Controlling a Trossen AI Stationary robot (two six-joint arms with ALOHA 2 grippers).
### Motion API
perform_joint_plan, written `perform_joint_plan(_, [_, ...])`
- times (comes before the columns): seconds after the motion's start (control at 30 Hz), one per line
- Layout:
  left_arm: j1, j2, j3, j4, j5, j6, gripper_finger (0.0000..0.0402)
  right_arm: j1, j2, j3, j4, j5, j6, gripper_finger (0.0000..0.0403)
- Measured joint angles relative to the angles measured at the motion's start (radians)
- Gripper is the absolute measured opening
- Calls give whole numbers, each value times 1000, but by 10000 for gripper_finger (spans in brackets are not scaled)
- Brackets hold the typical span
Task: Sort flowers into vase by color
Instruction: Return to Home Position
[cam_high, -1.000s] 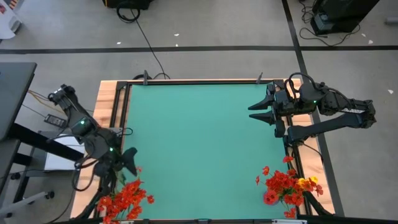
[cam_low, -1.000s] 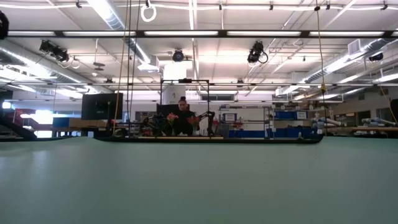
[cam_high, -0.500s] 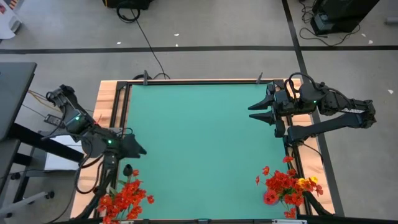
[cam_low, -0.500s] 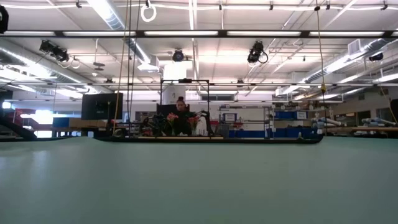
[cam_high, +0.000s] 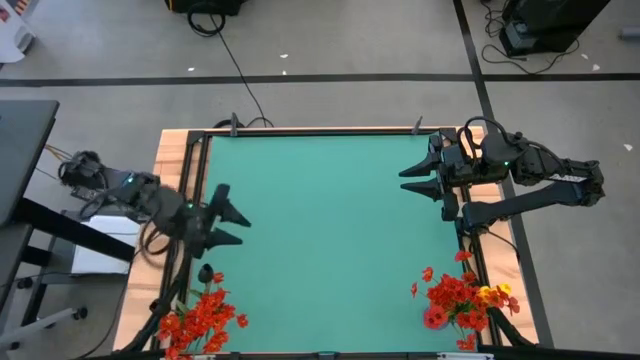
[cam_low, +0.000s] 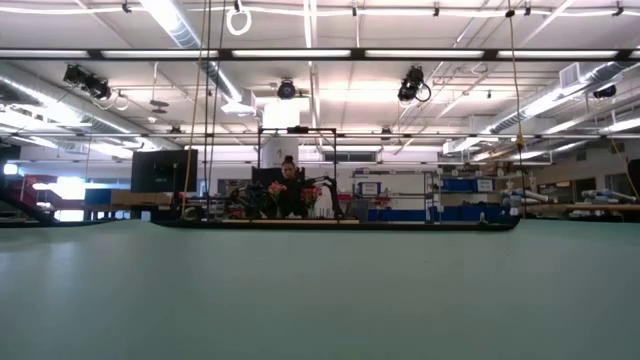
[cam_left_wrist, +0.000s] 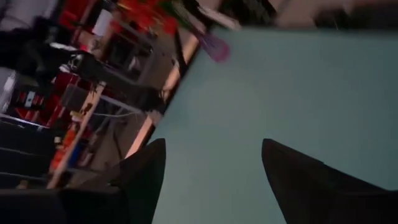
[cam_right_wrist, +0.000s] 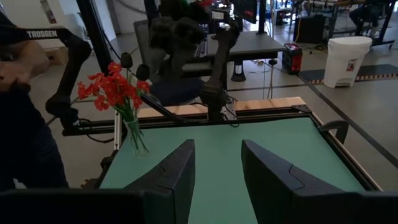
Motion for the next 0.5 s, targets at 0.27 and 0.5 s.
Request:
perform_joint_plan(0.27, [332, 83, -3, 252, 367, -226, 240, 0, 0, 0, 0, 0, 0, 140])
perform_joint_plan(0.5, [474, 101, -3, 478, 447, -518, 219, 0, 0, 0, 0, 0, 0, 140])
